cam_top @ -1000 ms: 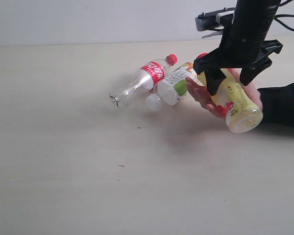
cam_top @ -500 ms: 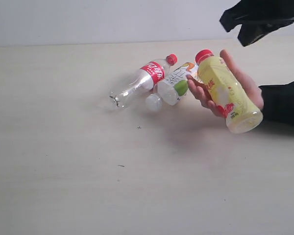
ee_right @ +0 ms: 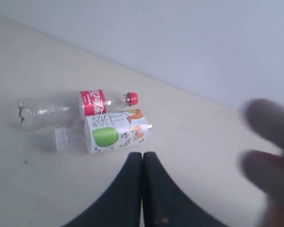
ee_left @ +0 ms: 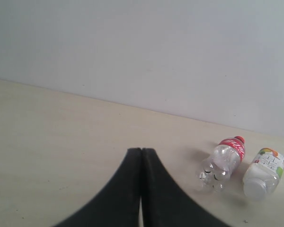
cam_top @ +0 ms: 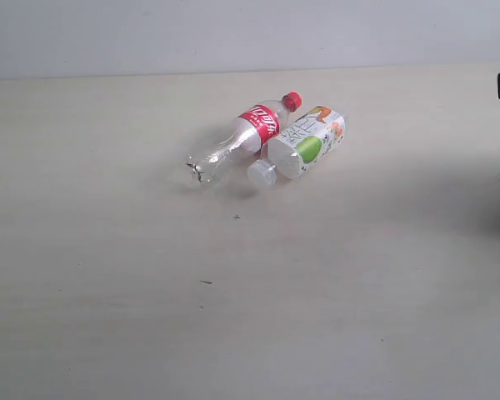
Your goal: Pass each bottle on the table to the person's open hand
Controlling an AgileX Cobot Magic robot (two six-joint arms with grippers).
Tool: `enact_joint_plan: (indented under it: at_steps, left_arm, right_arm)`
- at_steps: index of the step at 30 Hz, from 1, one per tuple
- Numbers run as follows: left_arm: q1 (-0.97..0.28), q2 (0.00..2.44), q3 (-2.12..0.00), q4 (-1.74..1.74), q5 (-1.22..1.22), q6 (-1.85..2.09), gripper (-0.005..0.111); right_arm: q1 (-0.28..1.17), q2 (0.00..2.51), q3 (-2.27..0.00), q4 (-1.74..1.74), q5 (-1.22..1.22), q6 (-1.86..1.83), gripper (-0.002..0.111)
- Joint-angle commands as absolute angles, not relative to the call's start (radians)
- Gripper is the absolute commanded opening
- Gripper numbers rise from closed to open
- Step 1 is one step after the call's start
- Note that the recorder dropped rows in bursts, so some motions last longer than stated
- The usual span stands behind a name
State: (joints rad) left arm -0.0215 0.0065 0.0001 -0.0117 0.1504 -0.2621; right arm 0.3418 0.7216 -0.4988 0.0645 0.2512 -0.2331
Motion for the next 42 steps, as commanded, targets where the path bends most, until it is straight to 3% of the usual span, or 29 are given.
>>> enact_joint_plan:
  at_steps: [1, 13, 21, 42]
  left_arm:
    - [-0.027, 0.0, 0.0, -0.017, 0.147, -0.258, 0.0]
    - [-0.027, 0.0, 0.0, -0.017, 0.147, -0.258, 0.0]
    - [-0.027, 0.0, 0.0, -0.017, 0.147, -0.258, 0.0]
    - [-0.027, 0.0, 0.0, -0.017, 0.147, -0.258, 0.0]
  right_arm:
    - [0.337, 0.589, -0.378, 0.072, 0.051, -0.215, 0.0]
    - [0.337, 0.436, -0.328, 0.099, -0.076, -0.234, 0.0]
    - [0.337, 0.24, -0.325, 0.099, -0.016, -0.234, 0.0]
    - [0.337, 0.048, -0.325, 0.099, 0.039, -0.236, 0.0]
